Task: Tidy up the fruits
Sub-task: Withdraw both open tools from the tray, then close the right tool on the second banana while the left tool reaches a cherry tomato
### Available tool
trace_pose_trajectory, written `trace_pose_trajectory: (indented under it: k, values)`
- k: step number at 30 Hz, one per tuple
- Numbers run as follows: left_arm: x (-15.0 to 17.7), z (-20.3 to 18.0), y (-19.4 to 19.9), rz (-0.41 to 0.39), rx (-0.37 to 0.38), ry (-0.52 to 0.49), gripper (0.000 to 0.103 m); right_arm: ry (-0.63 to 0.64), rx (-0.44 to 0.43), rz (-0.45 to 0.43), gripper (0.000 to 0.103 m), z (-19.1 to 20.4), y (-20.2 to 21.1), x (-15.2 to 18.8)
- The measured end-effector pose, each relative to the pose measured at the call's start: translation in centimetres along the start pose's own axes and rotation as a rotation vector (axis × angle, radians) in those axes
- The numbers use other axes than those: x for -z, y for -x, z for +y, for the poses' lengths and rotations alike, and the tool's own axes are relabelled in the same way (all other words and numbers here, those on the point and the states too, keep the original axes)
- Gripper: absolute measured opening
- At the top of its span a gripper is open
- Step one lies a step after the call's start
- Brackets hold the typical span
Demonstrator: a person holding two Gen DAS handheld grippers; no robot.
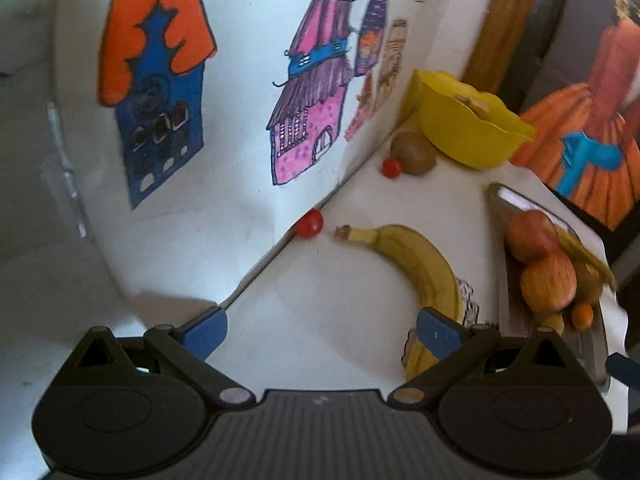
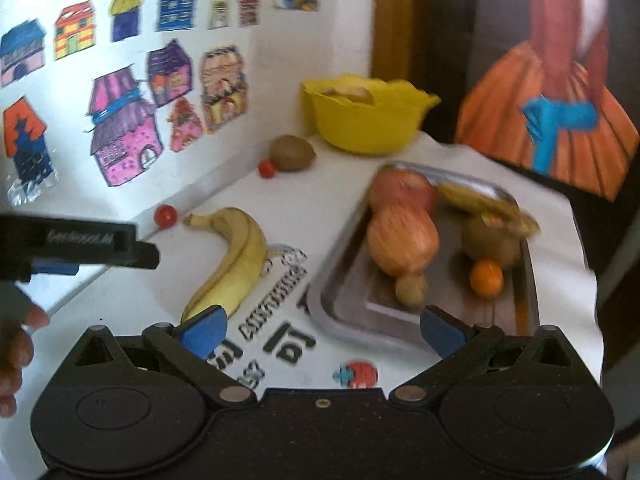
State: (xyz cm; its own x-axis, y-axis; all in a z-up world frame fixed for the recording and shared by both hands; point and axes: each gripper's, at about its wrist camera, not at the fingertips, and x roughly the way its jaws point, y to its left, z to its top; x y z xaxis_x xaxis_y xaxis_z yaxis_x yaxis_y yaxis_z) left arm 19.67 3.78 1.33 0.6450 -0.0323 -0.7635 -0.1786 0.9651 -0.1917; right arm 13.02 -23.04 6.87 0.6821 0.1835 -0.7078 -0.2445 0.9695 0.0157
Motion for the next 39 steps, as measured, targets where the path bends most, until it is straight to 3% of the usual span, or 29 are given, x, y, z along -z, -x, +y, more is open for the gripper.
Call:
trace_pose_trajectory:
  k: [4, 7, 11, 18, 22, 29, 35, 37, 39]
  values:
    - [-1.1, -0.3, -1.0, 0.002, -0.007, 0.077, 0.103, 0.085, -0.056, -0.009, 0.102, 0.4, -1.6, -0.7]
    - [-1.8, -0.4, -1.9, 0.005, -0.060, 0.153, 0.102, 0.113, -0.115, 0.002, 0.100, 0.4, -3.1, -1.2]
    - [-2.4, -0.8, -3.4, 0.051, -0.080, 0.232, 0.102, 0.144, -0.191, 0.015, 0.096, 0.3, -5.1, -2.0]
    - [-3.0, -2.0, -4.8, 0.053, -0.098, 0.249, 0.102, 0.193, -0.312, 0.038, 0.091, 0.0, -8.5, -4.3]
    - [-3.6, -2.1, -5.8, 0.057, -0.147, 0.305, 0.102, 0.210, -0.355, 0.064, 0.086, 0.6, -10.4, -5.0]
    - [-4.2, -2.3, -6.8, 0.049, -0.157, 0.353, 0.102, 0.198, -0.385, 0.117, 0.079, 2.1, -13.0, -5.5]
    - [-4.3, -2.3, -7.6, 0.061, -0.172, 0.363, 0.101, 0.197, -0.391, 0.140, 0.058, 2.3, -14.1, -5.5]
    - [-4.4, -2.3, -7.7, 0.060, -0.180, 0.364, 0.100, 0.195, -0.401, 0.143, 0.046, 2.1, -14.0, -5.5]
    - [-4.5, -2.2, -7.9, 0.062, -0.192, 0.367, 0.096, 0.191, -0.406, 0.148, 0.043, 2.1, -13.7, -5.4]
